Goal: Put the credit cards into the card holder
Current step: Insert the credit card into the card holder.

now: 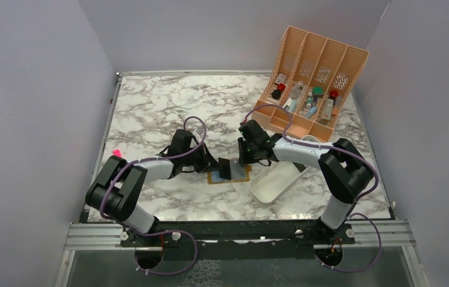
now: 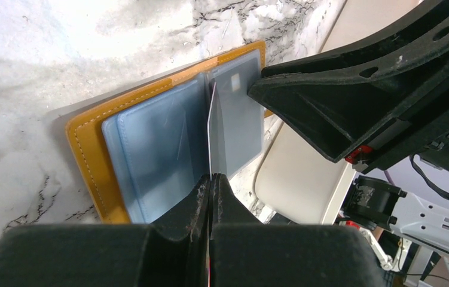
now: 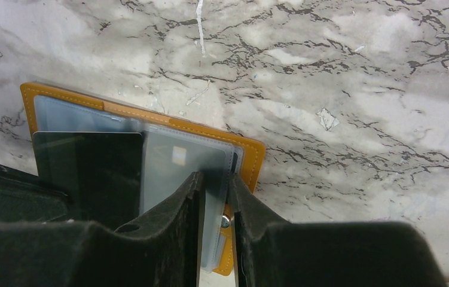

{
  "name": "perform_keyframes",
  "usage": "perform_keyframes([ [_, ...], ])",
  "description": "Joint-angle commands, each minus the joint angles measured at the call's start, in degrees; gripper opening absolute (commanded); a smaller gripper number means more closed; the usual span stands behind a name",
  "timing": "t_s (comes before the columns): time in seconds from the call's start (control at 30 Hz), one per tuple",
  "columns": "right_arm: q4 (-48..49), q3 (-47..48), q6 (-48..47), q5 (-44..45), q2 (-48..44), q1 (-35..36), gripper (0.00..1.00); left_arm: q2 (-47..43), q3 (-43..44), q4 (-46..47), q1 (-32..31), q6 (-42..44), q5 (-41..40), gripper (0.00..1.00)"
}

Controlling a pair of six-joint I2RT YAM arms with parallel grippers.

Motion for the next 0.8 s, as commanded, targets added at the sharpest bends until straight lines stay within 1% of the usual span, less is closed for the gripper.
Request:
perform_keyframes([
  [0.0, 0.0, -1.1, -0.8, 1.1, 0.9, 0.0, 0.25, 1.7, -0.6, 2.3, 0.2, -1.7, 1.8, 0.00],
  [0.3, 0.5, -1.3, -0.6, 0.9, 1.5, -0.1, 0.24, 1.9, -0.9, 2.3, 0.2, -3.9, 0.6, 0.00],
  [0.77, 1.4, -1.7, 1.0, 0.2, 1.5, -0.1, 0.23, 2.2, -3.5, 3.2, 0.2, -5.2, -3.9, 0.00],
])
